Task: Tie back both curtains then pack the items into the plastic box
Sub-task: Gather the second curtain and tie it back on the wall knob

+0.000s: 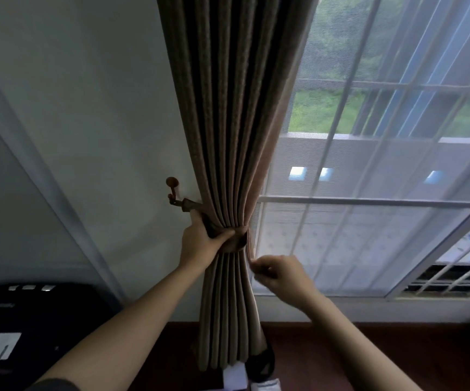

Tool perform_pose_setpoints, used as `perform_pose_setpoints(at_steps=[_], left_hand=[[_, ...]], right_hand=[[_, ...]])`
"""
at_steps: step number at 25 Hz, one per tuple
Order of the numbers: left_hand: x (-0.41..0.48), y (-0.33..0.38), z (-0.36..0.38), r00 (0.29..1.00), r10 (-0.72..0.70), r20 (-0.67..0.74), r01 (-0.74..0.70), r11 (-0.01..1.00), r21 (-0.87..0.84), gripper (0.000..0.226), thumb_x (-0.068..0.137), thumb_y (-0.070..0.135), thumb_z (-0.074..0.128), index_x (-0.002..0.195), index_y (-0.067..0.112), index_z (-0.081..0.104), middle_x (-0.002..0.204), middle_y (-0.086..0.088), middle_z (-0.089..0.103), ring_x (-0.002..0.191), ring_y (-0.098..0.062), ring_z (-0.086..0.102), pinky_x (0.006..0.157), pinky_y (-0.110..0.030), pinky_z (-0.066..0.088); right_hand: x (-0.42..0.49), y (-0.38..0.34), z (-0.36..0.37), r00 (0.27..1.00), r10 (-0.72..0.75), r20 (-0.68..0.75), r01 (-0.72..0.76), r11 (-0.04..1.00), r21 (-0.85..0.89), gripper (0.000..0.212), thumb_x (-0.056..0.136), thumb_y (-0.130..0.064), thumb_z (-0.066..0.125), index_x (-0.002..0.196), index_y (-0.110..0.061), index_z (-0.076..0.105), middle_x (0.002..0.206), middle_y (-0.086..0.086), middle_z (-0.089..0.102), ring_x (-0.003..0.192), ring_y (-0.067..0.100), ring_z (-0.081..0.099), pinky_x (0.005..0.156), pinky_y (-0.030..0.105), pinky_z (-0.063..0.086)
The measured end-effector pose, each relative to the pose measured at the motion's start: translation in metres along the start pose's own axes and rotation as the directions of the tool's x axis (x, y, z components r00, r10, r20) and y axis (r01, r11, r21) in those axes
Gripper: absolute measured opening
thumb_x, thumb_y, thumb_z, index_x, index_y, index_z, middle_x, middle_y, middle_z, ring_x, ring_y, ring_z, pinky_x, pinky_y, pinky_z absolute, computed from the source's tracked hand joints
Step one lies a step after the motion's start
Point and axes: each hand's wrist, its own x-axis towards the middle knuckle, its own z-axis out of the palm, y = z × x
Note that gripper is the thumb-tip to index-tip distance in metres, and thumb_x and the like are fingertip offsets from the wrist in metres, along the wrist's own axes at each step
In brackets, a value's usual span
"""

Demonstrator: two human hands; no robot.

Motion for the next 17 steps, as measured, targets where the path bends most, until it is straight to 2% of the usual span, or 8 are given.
perform_pose_setpoints(at_steps=[2, 5, 7, 8, 10, 13, 15, 17], left_hand=[[0.002, 0.000, 0.000, 0.999, -0.021, -0.042, 0.021, 1.000, 0.003, 0.063, 0.069, 0.029, 0.082, 0.116, 0.010, 0.043, 0.110, -0.008, 0.067, 0.100, -0.025, 0.065, 0.078, -0.026, 0.050], [0.003, 0.004, -0.002, 0.997, -0.035, -0.068, 0.039, 0.998, 0.047, 0.059, 0.070, 0.029, 0.081, 0.112, 0.009, 0.046, 0.102, -0.004, 0.067, 0.092, -0.018, 0.064, 0.078, -0.028, 0.052], [0.000, 0.006, 0.000, 0.999, 0.019, -0.039, -0.014, 0.995, 0.102, 0.039, 0.072, 0.026, 0.079, 0.096, 0.012, 0.051, 0.084, 0.006, 0.062, 0.076, -0.007, 0.057, 0.069, -0.016, 0.046], [-0.002, 0.003, 0.000, 0.998, 0.053, 0.022, -0.055, 0.991, 0.118, 0.028, 0.074, 0.024, 0.077, 0.083, 0.016, 0.052, 0.074, 0.009, 0.057, 0.067, -0.003, 0.053, 0.063, -0.011, 0.041], [-0.007, -0.007, -0.002, 0.970, 0.073, 0.232, -0.087, 0.995, 0.055, 0.021, 0.080, 0.019, 0.071, 0.065, 0.017, 0.057, 0.071, 0.008, 0.056, 0.065, -0.006, 0.054, 0.064, -0.017, 0.039], [-0.009, -0.008, -0.005, 0.899, 0.045, 0.436, -0.048, 0.999, -0.004, 0.028, 0.086, 0.027, 0.064, 0.069, 0.005, 0.071, 0.106, 0.007, 0.059, 0.090, -0.012, 0.059, 0.078, -0.021, 0.043], [-0.003, 0.000, -0.004, 0.897, 0.033, 0.441, -0.091, 0.990, 0.111, 0.036, 0.081, 0.036, 0.068, 0.062, 0.005, 0.070, 0.091, 0.011, 0.058, 0.077, -0.008, 0.059, 0.066, -0.016, 0.041], [0.001, 0.008, -0.004, 0.887, 0.033, 0.461, -0.164, 0.955, 0.248, 0.037, 0.076, 0.032, 0.071, 0.050, 0.008, 0.061, 0.070, 0.004, 0.051, 0.057, -0.007, 0.051, 0.054, -0.018, 0.036]], right_hand=[[-0.004, -0.004, 0.007, 0.999, -0.046, 0.014, 0.042, 0.982, 0.186, 0.017, 0.080, -0.009, 0.069, 0.094, -0.015, 0.074, 0.076, -0.006, 0.071, 0.073, -0.004, 0.061, 0.067, 0.016, 0.047], [-0.004, 0.007, 0.004, 0.999, 0.028, -0.040, -0.015, 0.957, 0.290, 0.027, 0.078, -0.001, 0.069, 0.100, -0.016, 0.074, 0.073, -0.012, 0.070, 0.072, -0.009, 0.059, 0.067, 0.017, 0.047], [-0.006, 0.014, 0.006, 0.993, 0.089, -0.083, -0.060, 0.950, 0.306, 0.034, 0.077, 0.002, 0.067, 0.101, -0.021, 0.073, 0.073, -0.010, 0.071, 0.073, -0.009, 0.059, 0.069, 0.020, 0.048], [-0.007, 0.015, 0.009, 0.991, 0.108, -0.084, -0.073, 0.938, 0.338, 0.035, 0.077, 0.002, 0.067, 0.102, -0.023, 0.073, 0.075, -0.012, 0.072, 0.075, -0.008, 0.061, 0.071, 0.020, 0.049], [-0.009, 0.014, 0.019, 0.990, 0.124, -0.072, -0.080, 0.895, 0.438, 0.036, 0.077, 0.002, 0.067, 0.103, -0.022, 0.072, 0.085, -0.012, 0.073, 0.085, -0.002, 0.066, 0.078, 0.020, 0.051], [-0.006, 0.013, 0.037, 0.985, 0.158, -0.072, -0.094, 0.837, 0.538, 0.029, 0.077, 0.002, 0.069, 0.101, -0.014, 0.069, 0.097, 0.001, 0.072, 0.092, 0.010, 0.068, 0.084, 0.025, 0.052], [-0.004, 0.006, 0.048, 0.986, 0.154, -0.060, -0.097, 0.835, 0.541, 0.031, 0.077, -0.001, 0.070, 0.106, -0.011, 0.066, 0.105, 0.003, 0.069, 0.099, 0.011, 0.066, 0.091, 0.028, 0.052], [-0.001, 0.002, 0.053, 0.994, 0.108, 0.032, -0.110, 0.862, 0.494, 0.046, 0.078, -0.003, 0.071, 0.121, -0.013, 0.060, 0.116, 0.000, 0.064, 0.108, 0.007, 0.061, 0.096, 0.026, 0.050]])
